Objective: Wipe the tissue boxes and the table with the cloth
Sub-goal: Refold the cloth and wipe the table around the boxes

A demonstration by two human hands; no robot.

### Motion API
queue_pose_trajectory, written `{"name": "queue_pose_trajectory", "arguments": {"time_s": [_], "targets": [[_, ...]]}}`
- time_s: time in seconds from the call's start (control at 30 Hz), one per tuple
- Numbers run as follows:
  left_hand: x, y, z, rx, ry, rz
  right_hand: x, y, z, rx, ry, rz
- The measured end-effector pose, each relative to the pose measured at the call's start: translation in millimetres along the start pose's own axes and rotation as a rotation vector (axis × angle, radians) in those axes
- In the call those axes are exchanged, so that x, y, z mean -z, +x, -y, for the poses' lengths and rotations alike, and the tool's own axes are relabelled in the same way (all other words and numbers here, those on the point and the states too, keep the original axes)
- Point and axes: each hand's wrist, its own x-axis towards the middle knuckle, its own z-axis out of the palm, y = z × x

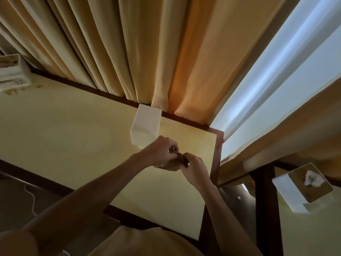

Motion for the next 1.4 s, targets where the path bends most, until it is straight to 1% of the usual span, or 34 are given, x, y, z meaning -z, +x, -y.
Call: {"name": "queue_pose_trajectory", "arguments": {"time_s": [0.17,0.3,0.43,0.5,0.57,0.67,0.73,0.77,0.83,0.9,0.97,1.03,1.17,1.27,1.4], "targets": [[-23.4,-30.8,1.6,0.07,-0.09,-0.011,-1.9,-35.3,-17.6,-0.143,0.131,0.068],[-38.3,-48.4,11.7,0.199,-0.176,0.017,-1.1,-53.5,-37.4,-0.242,0.287,0.081],[-51.7,-51.9,27.5,0.335,-0.348,0.079,3.2,-51.0,-49.2,-0.464,0.56,0.189],[-61.0,-49.0,35.1,0.393,-0.387,0.069,-3.7,-44.9,-56.3,-0.538,0.573,0.21],[-74.4,-43.1,41.9,0.426,-0.369,0.008,-18.5,-37.4,-62.7,-0.561,0.49,0.165],[-98.0,-31.1,48.3,0.447,-0.3,-0.119,-41.8,-29.2,-67.3,-0.538,0.302,0.024],[-109.5,-26.5,48.1,0.425,-0.253,-0.165,-50.7,-29.0,-64.7,-0.522,0.273,-0.046],[-113.7,-25.3,49.2,0.386,-0.198,-0.146,-52.6,-30.7,-63.9,-0.486,0.242,-0.059],[-118.2,-27.9,52.3,0.273,-0.037,-0.012,-53.5,-35.0,-65.1,-0.351,0.101,-0.019],[-120.7,-33.6,57.4,0.167,0.12,0.137,-53.6,-39.2,-70.3,-0.214,-0.05,0.08],[-122.7,-36.9,64.7,0.093,0.252,0.208,-54.6,-42.6,-74.5,-0.158,-0.167,0.173],[-123.2,-35.7,71.2,0.059,0.336,0.258,-55.6,-44.3,-75.8,-0.155,-0.251,0.234],[-123.6,-29.3,82.2,0.038,0.407,0.332,-54.6,-42.5,-79.4,-0.175,-0.339,0.32],[-123.3,-24.7,86.5,0.034,0.447,0.35,-51.1,-39.7,-81.5,-0.18,-0.366,0.347],[-118.4,-12.8,80.2,0.0,0.6,0.38,-50.9,-35.2,-80.0,-0.199,-0.387,0.37]]}}
